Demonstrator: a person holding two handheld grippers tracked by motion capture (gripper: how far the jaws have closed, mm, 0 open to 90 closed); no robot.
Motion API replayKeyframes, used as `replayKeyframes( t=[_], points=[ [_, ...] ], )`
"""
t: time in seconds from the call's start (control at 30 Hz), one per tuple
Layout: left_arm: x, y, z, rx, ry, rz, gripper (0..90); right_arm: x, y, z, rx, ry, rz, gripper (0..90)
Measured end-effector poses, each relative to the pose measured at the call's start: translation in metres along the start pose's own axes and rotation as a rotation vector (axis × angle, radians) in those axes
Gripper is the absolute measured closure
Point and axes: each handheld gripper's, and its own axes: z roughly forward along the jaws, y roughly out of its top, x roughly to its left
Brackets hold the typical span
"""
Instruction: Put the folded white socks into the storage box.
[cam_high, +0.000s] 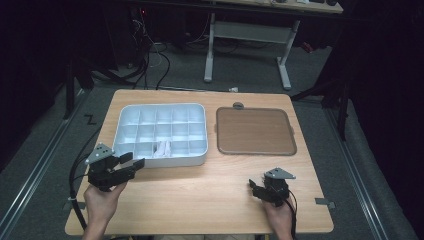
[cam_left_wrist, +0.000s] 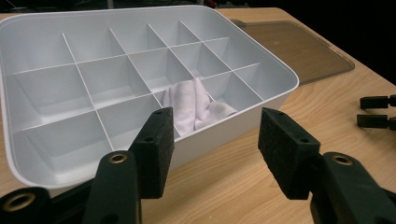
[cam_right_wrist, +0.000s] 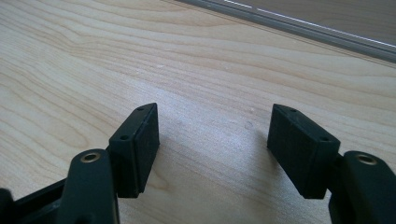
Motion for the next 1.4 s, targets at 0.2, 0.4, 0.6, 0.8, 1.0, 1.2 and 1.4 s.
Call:
replayKeyframes(
  t=[0.2, 0.4, 0.6, 0.8, 1.0, 1.2, 1.4],
  points=[
    [-0.003, -0.002, -0.002, 0.003, -0.018, -0.017, 46.1, 0.0, 0.0, 0.0, 0.0, 0.0, -0.002, 34.4],
    [-0.004, -0.005, -0.002, 0.007, -0.022, -0.019, 46.1, 0.0, 0.0, 0.0, 0.0, 0.0, -0.001, 34.4],
    [-0.005, -0.008, -0.003, 0.012, -0.024, -0.019, 45.9, 0.0, 0.0, 0.0, 0.0, 0.0, -0.001, 34.4],
    [-0.004, -0.013, -0.001, 0.037, -0.03, -0.039, 44.5, 0.0, 0.0, 0.0, 0.0, 0.0, -0.001, 34.4],
    [-0.005, -0.019, 0.002, 0.054, -0.034, -0.035, 44.3, 0.0, 0.0, 0.0, 0.0, 0.0, 0.0, 34.4],
    [-0.002, -0.024, 0.004, 0.069, -0.029, -0.037, 44.1, 0.0, 0.0, 0.0, 0.0, 0.0, -0.001, 34.4],
    [0.001, -0.028, 0.006, 0.089, -0.028, -0.066, 43.3, 0.0, 0.0, 0.0, 0.0, 0.0, -0.001, 34.4]
  ],
)
